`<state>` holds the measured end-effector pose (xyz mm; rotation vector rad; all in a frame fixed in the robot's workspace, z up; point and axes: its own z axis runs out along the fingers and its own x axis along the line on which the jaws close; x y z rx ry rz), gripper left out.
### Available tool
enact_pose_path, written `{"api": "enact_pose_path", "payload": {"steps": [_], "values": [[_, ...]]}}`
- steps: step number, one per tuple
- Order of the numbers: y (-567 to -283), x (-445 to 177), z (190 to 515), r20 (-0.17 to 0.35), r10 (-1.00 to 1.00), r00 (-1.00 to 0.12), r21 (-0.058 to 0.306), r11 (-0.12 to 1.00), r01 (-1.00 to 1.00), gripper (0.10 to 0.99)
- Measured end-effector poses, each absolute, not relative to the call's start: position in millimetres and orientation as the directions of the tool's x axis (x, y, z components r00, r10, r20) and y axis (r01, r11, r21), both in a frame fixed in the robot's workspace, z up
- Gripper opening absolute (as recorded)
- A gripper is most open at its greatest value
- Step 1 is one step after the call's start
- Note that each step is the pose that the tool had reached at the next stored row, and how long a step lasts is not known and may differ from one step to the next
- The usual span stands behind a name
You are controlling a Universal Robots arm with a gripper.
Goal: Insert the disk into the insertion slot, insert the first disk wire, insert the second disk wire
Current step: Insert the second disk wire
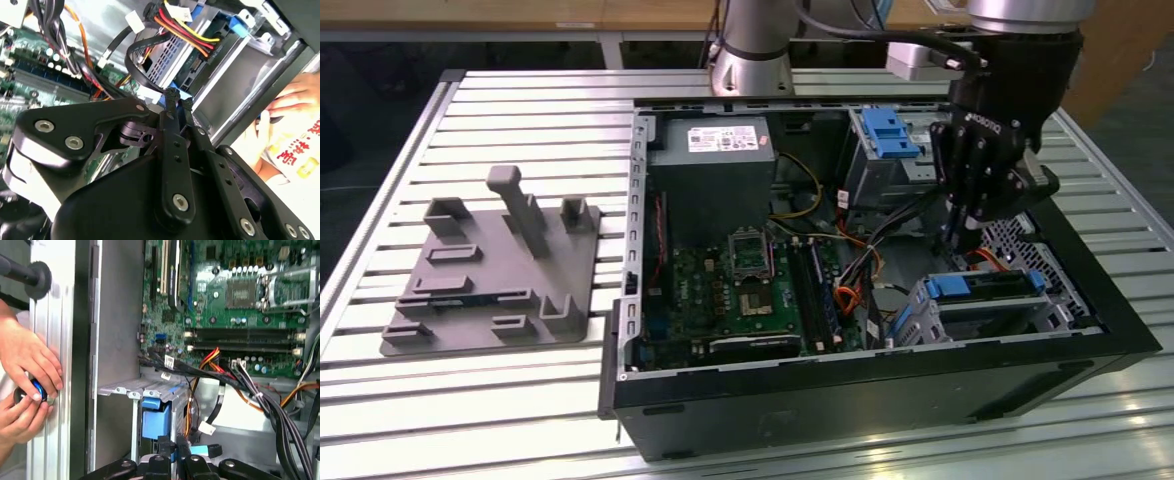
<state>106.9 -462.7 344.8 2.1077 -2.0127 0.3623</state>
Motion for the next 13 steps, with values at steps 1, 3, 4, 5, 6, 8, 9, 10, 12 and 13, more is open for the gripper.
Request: {"api": "enact_pose_path", "payload": {"steps": [1,3,4,5,6,8,9,10,12,13], "values": [[-462.7,109.2,344.8,0.314,-0.948,0.046,-0.004,-0.05,-0.999,0.192],[-462.7,114.3,344.7,0.312,-0.948,0.056,0.029,-0.05,-0.998,0.192],[-462.7,117.1,344.7,0.311,-0.948,0.06,0.042,-0.05,-0.998,0.192],[-462.7,120.3,344.7,0.31,-0.949,0.063,0.052,-0.05,-0.997,0.192],[-462.7,123.9,344.7,0.31,-0.949,0.065,0.058,-0.05,-0.997,0.192],[-463.1,131.4,344.7,0.309,-0.949,0.065,0.059,-0.05,-0.997,0.192],[-463.4,133.1,344.7,0.307,-0.949,0.066,0.059,-0.05,-0.997,0.192],[-463.6,133.8,344.7,0.306,-0.95,0.065,0.058,-0.05,-0.997,0.192],[-463.7,133.8,344.7,0.306,-0.95,0.062,0.048,-0.05,-0.998,0.192],[-463.7,133.8,344.5,0.306,-0.95,0.06,0.041,-0.05,-0.998,0.192]]}}
